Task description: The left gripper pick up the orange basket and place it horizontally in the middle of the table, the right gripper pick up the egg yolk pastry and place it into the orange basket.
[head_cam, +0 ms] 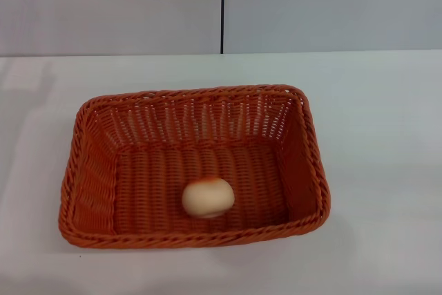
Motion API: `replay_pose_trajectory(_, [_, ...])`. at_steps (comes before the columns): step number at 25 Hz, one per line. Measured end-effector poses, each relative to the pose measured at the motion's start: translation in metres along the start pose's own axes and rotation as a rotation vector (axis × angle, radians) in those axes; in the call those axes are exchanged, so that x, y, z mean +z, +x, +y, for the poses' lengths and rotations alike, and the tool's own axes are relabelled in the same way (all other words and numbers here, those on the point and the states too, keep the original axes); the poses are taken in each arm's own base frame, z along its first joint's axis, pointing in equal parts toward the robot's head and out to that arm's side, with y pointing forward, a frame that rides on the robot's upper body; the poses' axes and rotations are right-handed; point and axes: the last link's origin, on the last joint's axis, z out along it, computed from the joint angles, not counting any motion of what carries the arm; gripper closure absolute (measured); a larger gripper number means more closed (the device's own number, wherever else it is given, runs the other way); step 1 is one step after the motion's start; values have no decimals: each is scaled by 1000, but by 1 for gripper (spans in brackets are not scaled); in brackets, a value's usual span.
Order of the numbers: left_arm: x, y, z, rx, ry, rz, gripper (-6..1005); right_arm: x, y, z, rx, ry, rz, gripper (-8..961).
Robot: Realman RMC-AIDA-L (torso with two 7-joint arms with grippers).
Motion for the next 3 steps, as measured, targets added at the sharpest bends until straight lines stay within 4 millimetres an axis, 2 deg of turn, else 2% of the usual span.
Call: replay_pose_trajectory(3, [0, -2, -1, 0, 9, -13, 215, 0, 1, 0, 1, 7, 4, 326])
